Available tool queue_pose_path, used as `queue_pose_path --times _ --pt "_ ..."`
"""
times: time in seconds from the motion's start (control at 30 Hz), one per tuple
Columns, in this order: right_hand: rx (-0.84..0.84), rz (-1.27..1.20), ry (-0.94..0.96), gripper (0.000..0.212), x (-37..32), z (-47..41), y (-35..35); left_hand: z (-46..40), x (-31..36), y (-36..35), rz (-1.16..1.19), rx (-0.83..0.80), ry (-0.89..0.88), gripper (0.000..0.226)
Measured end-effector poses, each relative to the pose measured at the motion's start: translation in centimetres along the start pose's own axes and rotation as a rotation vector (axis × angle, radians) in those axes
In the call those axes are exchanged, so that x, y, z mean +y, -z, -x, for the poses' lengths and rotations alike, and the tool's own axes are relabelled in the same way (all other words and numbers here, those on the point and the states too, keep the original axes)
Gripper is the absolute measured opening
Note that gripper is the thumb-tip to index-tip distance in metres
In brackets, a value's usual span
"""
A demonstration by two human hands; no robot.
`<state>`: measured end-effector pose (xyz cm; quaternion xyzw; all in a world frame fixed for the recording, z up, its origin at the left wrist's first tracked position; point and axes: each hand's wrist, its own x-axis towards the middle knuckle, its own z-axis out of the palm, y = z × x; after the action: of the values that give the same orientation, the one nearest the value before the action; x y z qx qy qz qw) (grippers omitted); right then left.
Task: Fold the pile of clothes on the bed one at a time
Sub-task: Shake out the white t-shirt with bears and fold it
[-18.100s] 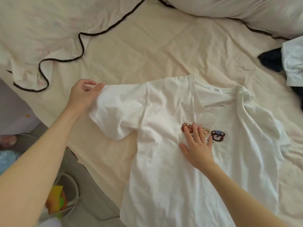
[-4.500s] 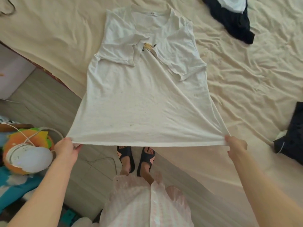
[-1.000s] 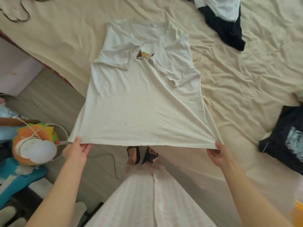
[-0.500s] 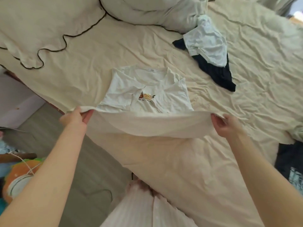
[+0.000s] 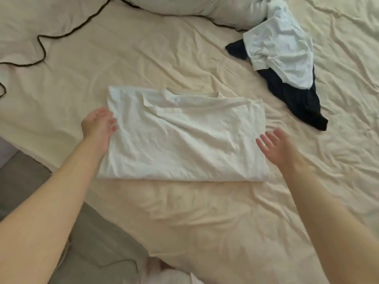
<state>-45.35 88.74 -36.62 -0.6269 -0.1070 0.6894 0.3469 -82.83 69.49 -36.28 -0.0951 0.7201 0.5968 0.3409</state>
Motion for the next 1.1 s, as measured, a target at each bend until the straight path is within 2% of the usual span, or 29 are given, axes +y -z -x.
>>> queue_pose_path --times 0.03,0.07,0.13,0.2,0.27,0.33,0.43,0.5,0.6,0.67,0.8,0.87,0.9,0.97,1.03,1.1 --pt "0.076 0.067 -0.042 0.019 2.2 0.0 1.6 0.2 -2.3 1.4 -0.101 0.084 0.009 0.024" --pt "0.159 0.135 -0.102 0.013 4.4 0.1 3.2 0.4 -4.5 2.7 -0.205 0.172 0.035 0.033" --pt "0.289 0.248 -0.220 0.023 8.2 0.6 6.1 1.1 -8.6 5.5 -0.353 0.318 0.141 0.042" --pt "0.318 0.242 -0.320 0.051 10.5 1.0 7.5 2.1 -11.4 7.2 -0.358 0.374 0.259 0.040" --pt "0.322 0.111 -0.357 0.063 11.0 0.9 7.5 2.7 -12.6 7.7 -0.205 0.319 0.364 0.028" --pt "0.300 -0.066 -0.335 0.052 10.4 0.3 6.6 2.9 -12.8 7.5 -0.057 0.235 0.438 0.024" --pt "0.318 -0.200 -0.268 0.030 9.1 0.2 5.5 2.7 -12.5 7.4 0.076 0.211 0.418 0.029" --pt "0.337 -0.166 -0.221 0.025 8.6 0.9 5.6 3.4 -11.7 7.6 0.126 0.197 0.370 0.029" --pt "0.368 -0.124 -0.173 0.033 8.2 2.7 6.8 5.5 -10.7 8.8 0.104 0.185 0.292 0.016" --pt "0.416 -0.092 -0.164 0.038 8.5 4.1 8.5 7.6 -10.7 10.1 0.091 0.209 0.274 0.016" --pt "0.539 -0.006 -0.174 0.043 10.0 5.9 12.2 11.2 -12.4 12.1 0.091 0.269 0.365 0.027" --pt "0.587 0.033 -0.208 0.045 10.7 6.1 13.1 11.6 -13.6 12.1 0.049 0.305 0.411 0.023" --pt "0.612 0.057 -0.211 0.045 11.0 6.1 13.2 11.4 -14.0 12.0 -0.043 0.341 0.401 0.021" --pt "0.671 0.186 -0.142 0.046 11.2 5.6 13.0 10.2 -13.8 11.4 -0.423 0.401 0.280 0.031" --pt "0.767 0.571 -0.003 0.046 10.9 4.8 12.4 8.8 -12.5 10.2 -0.834 0.356 0.037 0.047" --pt "0.748 1.016 0.151 0.048 9.7 3.8 11.0 7.3 -10.8 8.1 -1.137 0.217 -0.279 0.044"
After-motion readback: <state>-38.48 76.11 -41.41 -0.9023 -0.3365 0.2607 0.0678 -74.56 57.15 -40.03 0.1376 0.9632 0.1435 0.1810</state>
